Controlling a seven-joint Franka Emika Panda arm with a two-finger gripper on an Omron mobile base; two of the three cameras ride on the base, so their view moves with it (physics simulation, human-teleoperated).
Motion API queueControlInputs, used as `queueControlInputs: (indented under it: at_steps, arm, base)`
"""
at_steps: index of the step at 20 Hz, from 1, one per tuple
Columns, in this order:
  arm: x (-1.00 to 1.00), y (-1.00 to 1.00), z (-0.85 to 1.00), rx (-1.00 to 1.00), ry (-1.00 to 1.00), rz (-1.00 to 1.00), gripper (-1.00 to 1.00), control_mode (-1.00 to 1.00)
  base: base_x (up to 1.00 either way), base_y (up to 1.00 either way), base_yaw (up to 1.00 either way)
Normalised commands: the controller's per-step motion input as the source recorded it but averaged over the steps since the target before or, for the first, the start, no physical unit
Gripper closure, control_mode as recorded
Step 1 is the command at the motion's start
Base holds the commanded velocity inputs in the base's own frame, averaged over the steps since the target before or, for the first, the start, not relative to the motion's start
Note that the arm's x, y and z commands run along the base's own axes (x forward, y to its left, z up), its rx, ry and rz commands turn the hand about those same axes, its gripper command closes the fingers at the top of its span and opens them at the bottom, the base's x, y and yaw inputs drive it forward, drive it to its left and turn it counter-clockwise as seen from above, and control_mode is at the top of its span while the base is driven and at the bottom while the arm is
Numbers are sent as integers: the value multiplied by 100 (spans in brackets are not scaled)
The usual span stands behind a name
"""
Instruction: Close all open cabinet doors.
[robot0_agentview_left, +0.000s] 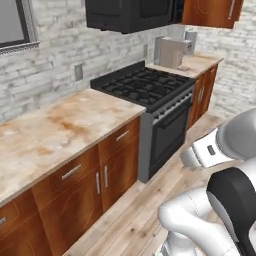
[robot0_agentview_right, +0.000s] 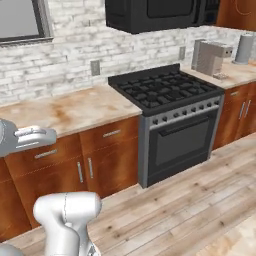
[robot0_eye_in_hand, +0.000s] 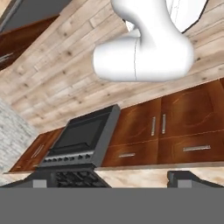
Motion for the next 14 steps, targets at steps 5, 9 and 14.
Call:
queueControlInputs:
  at_steps: [5, 9, 14]
  arm:
    - [0, 0, 0, 0, 0, 0, -100, 100]
    - [0, 0, 0, 0, 0, 0, -100, 100]
    - [0, 0, 0, 0, 0, 0, -100, 100]
  base:
    - [29, 0, -46]
    - [25, 3, -55]
    - [29, 4, -58]
